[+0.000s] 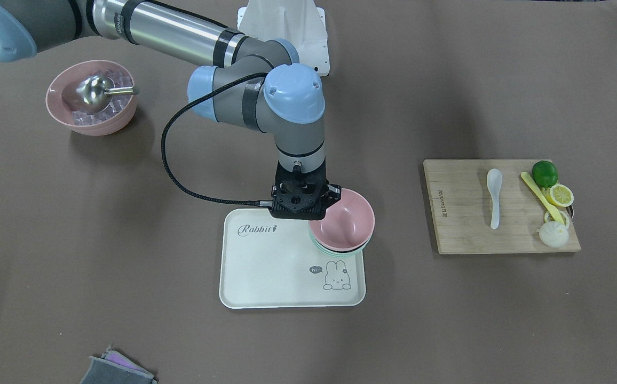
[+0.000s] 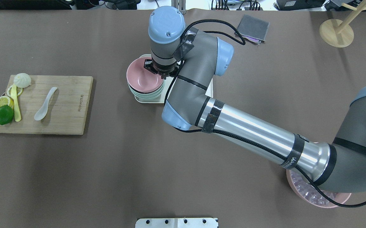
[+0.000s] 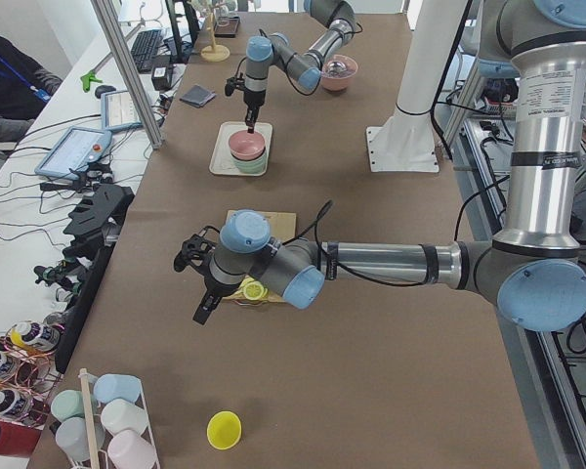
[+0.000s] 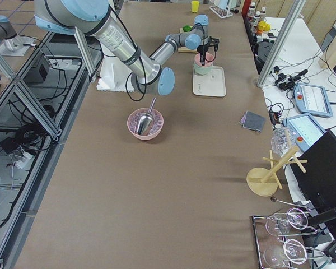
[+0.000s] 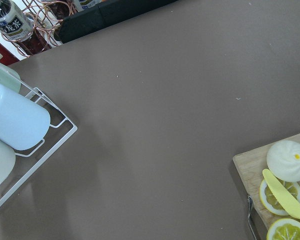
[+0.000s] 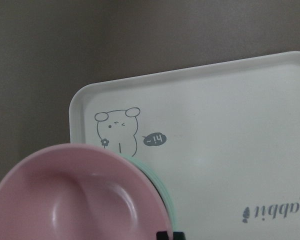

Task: Stack pink bowl on green and place spoon
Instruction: 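Lower the pink bowl onto the green bowls and open the right gripper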

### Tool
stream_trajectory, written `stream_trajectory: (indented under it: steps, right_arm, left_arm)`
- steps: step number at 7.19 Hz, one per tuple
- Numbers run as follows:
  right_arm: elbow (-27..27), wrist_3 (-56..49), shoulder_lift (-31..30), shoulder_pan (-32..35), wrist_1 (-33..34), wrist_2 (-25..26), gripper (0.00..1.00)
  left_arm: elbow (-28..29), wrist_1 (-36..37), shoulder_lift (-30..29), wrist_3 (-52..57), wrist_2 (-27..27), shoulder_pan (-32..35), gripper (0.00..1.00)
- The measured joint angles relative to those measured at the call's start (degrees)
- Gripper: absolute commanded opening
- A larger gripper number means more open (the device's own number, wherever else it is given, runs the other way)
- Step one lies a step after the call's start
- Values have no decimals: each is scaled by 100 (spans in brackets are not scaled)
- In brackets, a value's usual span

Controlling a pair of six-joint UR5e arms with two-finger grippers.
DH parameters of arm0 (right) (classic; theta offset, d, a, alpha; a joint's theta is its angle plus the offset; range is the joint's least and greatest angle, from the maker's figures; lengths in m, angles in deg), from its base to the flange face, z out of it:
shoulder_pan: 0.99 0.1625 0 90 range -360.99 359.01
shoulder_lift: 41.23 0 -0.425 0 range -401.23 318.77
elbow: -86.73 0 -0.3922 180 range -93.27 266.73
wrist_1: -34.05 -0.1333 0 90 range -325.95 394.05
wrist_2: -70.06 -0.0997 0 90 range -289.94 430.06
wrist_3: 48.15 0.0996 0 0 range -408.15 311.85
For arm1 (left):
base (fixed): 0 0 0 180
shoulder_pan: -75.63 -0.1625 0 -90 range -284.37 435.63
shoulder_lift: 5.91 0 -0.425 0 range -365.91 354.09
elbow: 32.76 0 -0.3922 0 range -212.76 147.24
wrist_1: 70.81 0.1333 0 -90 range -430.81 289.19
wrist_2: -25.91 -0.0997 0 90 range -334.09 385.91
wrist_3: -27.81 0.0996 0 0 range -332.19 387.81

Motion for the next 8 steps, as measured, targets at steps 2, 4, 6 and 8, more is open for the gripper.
stream_trajectory:
  steps: [2, 4, 6, 8]
  right_arm:
    - [-8, 4, 0, -48, -10, 12, 0]
    - [-10, 5, 0, -75, -11, 36, 0]
    - [-10, -14, -5, -76, -10, 43, 0]
    - [-10, -26, -7, -74, -20, 46, 71]
  left_arm:
    - [0, 0, 0, 0, 3, -5, 98]
    - [0, 0, 0, 0, 2, -6, 98]
    - [0, 0, 0, 0, 0, -12, 98]
    - [0, 0, 0, 0, -4, -34, 98]
